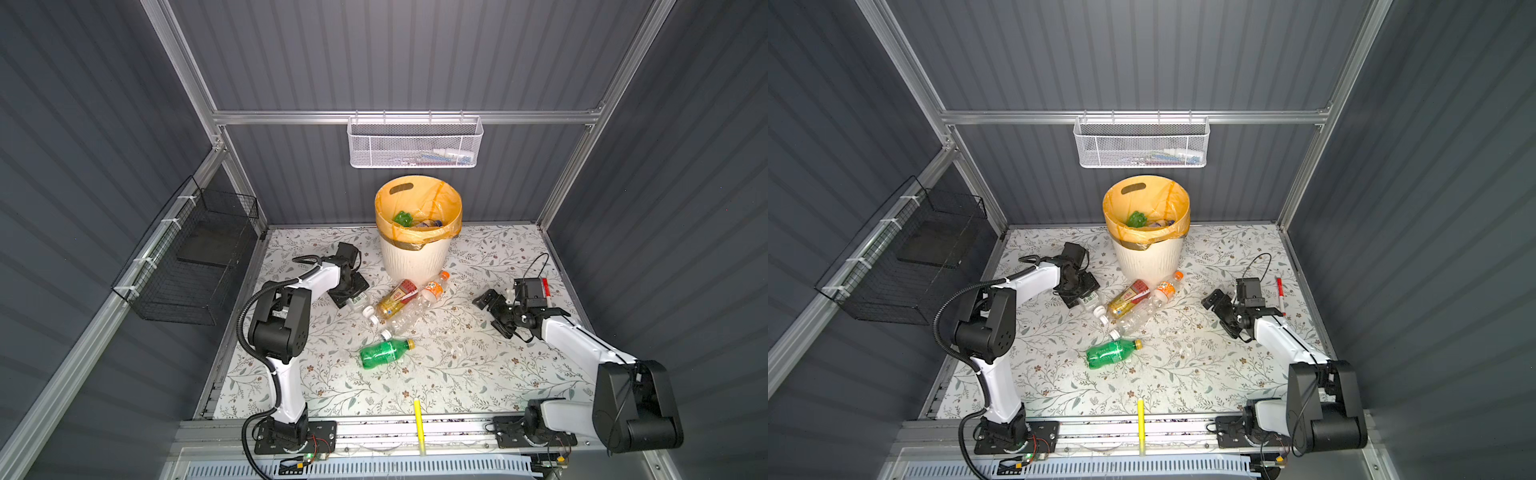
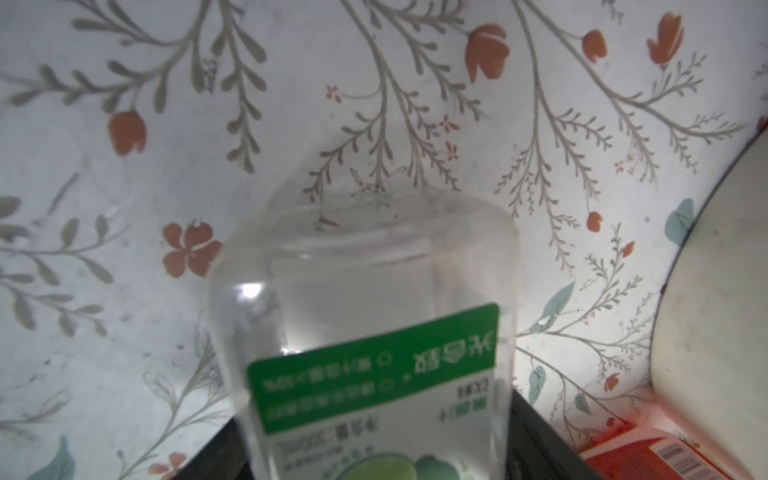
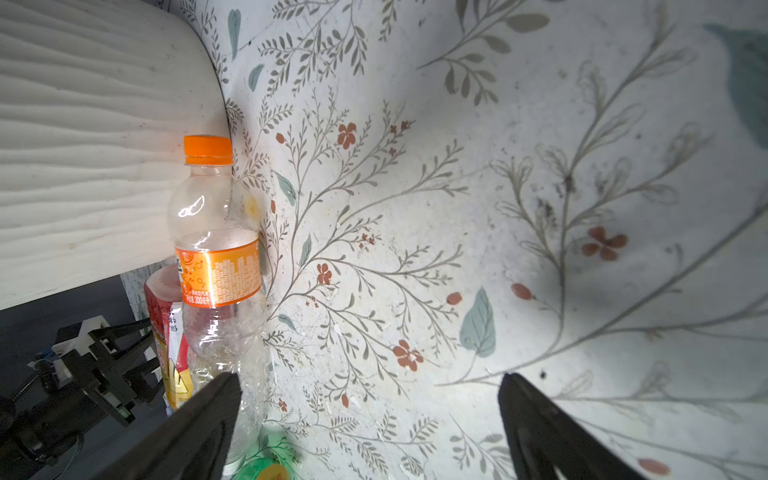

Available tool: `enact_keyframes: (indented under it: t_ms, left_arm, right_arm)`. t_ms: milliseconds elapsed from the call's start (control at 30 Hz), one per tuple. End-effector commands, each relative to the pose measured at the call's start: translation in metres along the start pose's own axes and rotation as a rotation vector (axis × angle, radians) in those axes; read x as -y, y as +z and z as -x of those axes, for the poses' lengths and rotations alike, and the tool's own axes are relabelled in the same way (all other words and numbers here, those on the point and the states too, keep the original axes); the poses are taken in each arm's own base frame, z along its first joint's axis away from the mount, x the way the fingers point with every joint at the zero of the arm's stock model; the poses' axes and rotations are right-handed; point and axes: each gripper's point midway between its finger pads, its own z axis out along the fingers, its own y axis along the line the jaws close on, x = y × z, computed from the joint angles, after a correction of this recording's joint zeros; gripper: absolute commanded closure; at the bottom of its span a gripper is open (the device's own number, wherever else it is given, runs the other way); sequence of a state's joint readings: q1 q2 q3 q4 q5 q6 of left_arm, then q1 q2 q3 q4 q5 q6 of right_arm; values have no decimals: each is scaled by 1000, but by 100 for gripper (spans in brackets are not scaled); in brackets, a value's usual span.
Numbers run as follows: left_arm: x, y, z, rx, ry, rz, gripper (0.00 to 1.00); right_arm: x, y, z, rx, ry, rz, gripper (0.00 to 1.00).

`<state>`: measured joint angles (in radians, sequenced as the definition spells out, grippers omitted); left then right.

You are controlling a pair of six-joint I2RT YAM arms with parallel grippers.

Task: Throw the plastic bottles in the bin
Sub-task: 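Lift the lime bottle over the bin and release it with the left gripper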

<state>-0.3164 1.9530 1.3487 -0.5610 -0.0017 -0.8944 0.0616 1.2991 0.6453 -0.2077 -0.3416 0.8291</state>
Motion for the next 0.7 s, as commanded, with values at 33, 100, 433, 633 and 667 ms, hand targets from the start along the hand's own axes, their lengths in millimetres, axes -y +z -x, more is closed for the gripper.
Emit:
enact_keyframes:
  t_ms: [33, 100, 433, 633, 667]
  left_arm:
    - [-15, -1, -8, -8, 30, 51, 30]
    - [-17, -3, -9, 1, 32, 50, 33]
    - [-2, -69, 44, 178, 91, -14, 43]
    - [164, -289, 109, 552, 322, -534, 33]
    - [194, -331, 104, 613, 391, -626, 21]
  right_arm:
    - [-1, 0, -2, -14, 0, 12, 1]
    - [-1, -1, -2, -15, -1, 10, 1]
    - [-3, -14, -2, -4, -16, -2, 2]
    - [-4, -27, 1, 39, -23, -13, 2]
    - [-5, -28, 1, 42, -20, -11, 2]
